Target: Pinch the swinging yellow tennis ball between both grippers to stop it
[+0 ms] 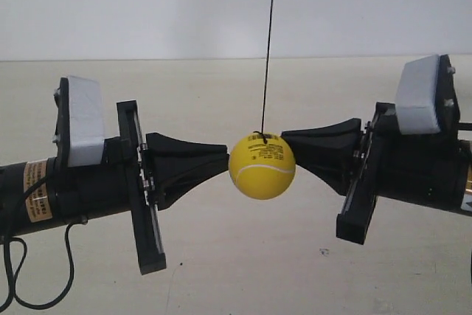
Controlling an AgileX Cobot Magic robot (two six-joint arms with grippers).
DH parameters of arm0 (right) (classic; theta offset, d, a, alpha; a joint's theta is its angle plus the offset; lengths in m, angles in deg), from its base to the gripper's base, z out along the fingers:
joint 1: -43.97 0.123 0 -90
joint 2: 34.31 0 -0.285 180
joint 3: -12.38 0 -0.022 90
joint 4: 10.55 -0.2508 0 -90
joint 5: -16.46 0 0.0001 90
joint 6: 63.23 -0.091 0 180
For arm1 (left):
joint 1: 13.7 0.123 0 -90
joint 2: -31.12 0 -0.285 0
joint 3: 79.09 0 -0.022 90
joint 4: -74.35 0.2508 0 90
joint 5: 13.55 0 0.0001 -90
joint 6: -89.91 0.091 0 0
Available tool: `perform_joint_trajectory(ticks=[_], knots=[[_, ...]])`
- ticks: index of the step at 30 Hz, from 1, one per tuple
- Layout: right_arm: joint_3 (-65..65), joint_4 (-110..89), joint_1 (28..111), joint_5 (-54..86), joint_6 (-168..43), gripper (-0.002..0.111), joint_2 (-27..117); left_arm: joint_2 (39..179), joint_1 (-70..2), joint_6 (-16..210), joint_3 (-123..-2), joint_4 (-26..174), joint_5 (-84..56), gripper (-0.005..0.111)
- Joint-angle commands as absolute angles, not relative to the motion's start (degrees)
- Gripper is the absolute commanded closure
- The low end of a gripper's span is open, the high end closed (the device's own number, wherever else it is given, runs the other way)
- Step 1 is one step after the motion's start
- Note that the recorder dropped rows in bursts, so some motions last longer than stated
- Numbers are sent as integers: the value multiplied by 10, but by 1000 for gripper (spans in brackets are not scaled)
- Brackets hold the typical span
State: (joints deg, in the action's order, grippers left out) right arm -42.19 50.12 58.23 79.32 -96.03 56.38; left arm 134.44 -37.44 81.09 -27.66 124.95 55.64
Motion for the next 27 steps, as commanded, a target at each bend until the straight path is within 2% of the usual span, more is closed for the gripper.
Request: perform_joint_trajectory(ticks=[1, 5, 12, 27], knots=[[-422, 509, 584, 800, -963, 108, 559, 1344, -377, 808, -278, 1261, 564, 102], [-422, 509, 584, 790, -964, 108, 559, 1344, -377, 808, -278, 1261, 564, 102], [-422, 473, 583, 684, -994, 108, 524, 1344, -377, 808, -278, 1262, 564, 102], [-422, 560, 583, 750, -1019, 108, 482, 1344, -377, 808, -278, 1252, 564, 102]])
